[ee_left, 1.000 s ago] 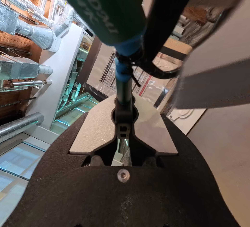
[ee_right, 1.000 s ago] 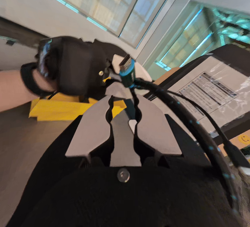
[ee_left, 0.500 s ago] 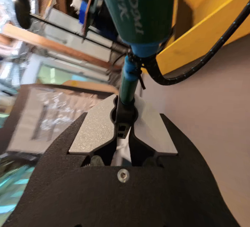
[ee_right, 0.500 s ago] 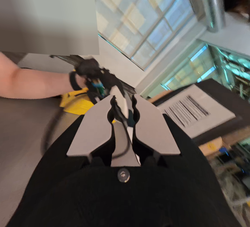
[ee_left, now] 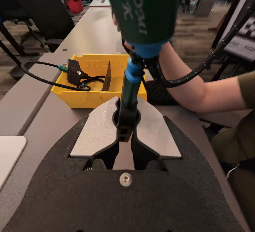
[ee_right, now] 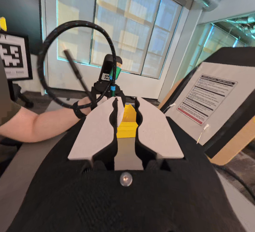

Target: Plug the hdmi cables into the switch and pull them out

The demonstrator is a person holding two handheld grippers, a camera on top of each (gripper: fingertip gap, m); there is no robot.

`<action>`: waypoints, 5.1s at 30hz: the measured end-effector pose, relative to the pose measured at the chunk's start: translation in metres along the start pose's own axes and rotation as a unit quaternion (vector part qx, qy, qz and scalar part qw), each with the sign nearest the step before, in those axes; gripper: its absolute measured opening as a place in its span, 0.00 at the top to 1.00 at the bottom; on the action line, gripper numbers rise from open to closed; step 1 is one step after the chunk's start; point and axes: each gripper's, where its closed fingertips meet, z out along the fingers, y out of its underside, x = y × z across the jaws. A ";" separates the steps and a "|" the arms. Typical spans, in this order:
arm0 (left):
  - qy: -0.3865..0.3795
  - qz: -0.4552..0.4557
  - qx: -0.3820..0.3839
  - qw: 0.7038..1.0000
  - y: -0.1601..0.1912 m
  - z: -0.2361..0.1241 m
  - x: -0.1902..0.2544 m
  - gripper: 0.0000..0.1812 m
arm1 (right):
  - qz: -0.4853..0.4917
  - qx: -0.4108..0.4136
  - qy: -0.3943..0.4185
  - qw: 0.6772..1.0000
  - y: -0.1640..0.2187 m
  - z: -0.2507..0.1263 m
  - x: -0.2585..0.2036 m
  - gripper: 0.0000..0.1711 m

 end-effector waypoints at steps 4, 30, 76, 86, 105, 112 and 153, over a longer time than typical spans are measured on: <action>0.032 -0.115 0.076 0.990 -0.020 -0.014 -0.008 0.92 | 0.072 -0.020 0.006 0.997 0.016 -0.018 0.016 0.86; 0.044 -0.150 0.088 0.984 -0.018 -0.027 -0.013 0.72 | 0.241 -0.089 -0.055 0.965 0.062 0.071 0.002 0.91; -0.570 -0.430 -0.187 0.675 0.201 -0.344 -0.050 0.62 | 0.398 -0.564 0.389 0.610 0.243 -0.279 0.075 0.82; -0.424 -0.565 -0.322 0.630 0.305 -0.309 -0.044 0.72 | 0.364 -0.625 0.353 0.594 0.248 -0.255 0.059 0.94; -0.289 -0.507 -0.466 0.664 0.268 -0.198 -0.037 0.83 | 0.353 -0.686 0.247 0.587 0.258 -0.171 0.042 0.90; -0.271 -0.505 -0.455 0.682 0.263 -0.192 -0.036 0.82 | 0.381 -0.675 0.248 0.580 0.255 -0.152 0.037 0.87; -0.492 -0.168 0.146 0.842 0.012 -0.305 -0.044 0.74 | 0.369 -0.637 0.241 0.633 0.283 0.100 -0.002 0.91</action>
